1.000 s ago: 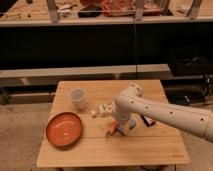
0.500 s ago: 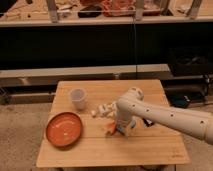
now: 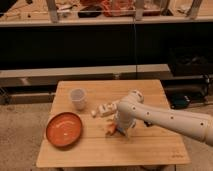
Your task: Place the pepper in the ceramic cup
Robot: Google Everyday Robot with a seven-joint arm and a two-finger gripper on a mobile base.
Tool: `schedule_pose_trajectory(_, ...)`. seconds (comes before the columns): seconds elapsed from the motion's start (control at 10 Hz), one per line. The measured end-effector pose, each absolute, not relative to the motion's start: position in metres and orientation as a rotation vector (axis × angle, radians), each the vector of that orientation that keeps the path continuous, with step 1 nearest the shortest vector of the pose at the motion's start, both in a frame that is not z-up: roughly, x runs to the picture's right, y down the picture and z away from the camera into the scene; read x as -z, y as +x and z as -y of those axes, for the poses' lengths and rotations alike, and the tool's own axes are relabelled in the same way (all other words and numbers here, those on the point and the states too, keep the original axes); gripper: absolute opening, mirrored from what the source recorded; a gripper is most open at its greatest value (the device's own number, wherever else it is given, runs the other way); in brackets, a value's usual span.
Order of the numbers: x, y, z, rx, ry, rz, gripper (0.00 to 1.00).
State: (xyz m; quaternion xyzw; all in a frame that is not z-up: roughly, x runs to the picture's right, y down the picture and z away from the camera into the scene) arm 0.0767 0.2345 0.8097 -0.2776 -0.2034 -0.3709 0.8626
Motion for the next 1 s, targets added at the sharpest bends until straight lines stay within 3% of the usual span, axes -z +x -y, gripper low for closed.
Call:
schedule_pose_trajectory(0.7, -0.819, 0.076, -0.244, 0.794, -0.602, 0.423, 0.78)
schedule_pose_trajectory(1.0, -0.823, 0.077, -0.248, 0.790, -0.610, 0.423, 0.48)
